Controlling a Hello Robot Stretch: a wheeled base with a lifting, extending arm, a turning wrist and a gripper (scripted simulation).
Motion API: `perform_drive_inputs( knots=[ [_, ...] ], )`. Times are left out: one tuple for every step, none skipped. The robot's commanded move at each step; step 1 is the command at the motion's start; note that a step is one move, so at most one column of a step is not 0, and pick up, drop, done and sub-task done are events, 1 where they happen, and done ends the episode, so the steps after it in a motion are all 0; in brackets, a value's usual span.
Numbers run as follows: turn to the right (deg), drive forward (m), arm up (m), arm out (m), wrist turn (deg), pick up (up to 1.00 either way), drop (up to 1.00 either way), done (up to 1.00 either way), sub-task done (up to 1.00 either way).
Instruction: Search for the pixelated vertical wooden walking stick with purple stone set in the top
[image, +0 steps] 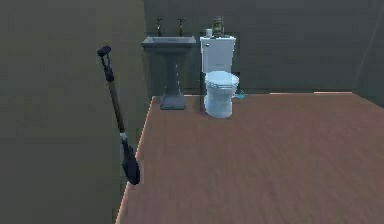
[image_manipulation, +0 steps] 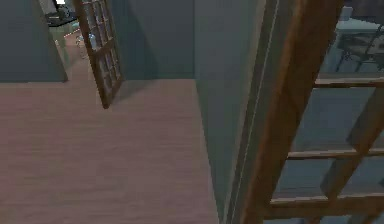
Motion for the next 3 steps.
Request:
perform_drive_inputs(
  knots=[
    [45.0,0.00,0.00,0.00,0.0,0.00,0.00,0.00,0.00],
    [24.0,0.00,0.00,0.00,0.0,0.00,0.00,0.00,0.00],
    [0.0,0.35,0.00,0.00,0.0,0.00,0.00,0.00,0.00]
  ],
)
